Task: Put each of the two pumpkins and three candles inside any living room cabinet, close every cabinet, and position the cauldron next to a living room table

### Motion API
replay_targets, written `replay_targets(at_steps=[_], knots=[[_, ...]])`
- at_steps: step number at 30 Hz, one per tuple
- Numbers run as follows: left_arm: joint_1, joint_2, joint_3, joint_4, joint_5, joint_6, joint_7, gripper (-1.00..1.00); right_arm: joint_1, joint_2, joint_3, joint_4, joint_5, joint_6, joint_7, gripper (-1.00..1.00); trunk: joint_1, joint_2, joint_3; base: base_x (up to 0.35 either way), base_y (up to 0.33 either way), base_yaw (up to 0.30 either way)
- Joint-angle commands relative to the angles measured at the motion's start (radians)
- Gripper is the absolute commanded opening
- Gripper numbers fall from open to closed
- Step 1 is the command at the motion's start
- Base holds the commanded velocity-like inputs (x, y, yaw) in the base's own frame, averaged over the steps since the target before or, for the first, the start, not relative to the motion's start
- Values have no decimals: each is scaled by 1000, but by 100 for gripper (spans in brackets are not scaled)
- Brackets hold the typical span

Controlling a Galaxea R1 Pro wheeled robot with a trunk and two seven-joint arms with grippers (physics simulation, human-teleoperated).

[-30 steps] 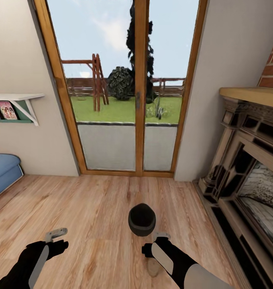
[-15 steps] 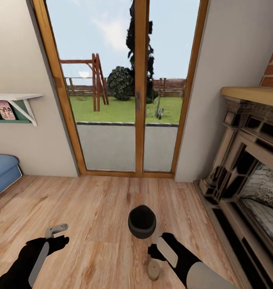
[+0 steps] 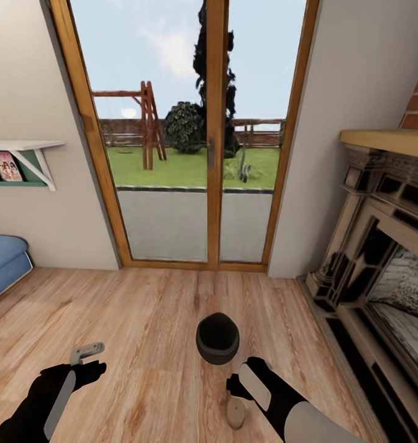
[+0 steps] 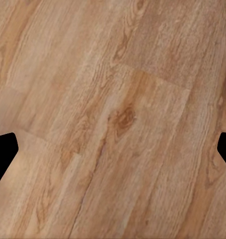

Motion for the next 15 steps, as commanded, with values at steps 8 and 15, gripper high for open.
replay_targets(at_steps=[8,15], knots=[[0,1,0,-19,0,1,0,100,0,0,0,1,0,0,0,100,31,-56,-25,0,0,0],[0,3,1,-29,0,7,0,100,0,0,0,1,0,0,0,100,58,-105,-47,0,0,0]])
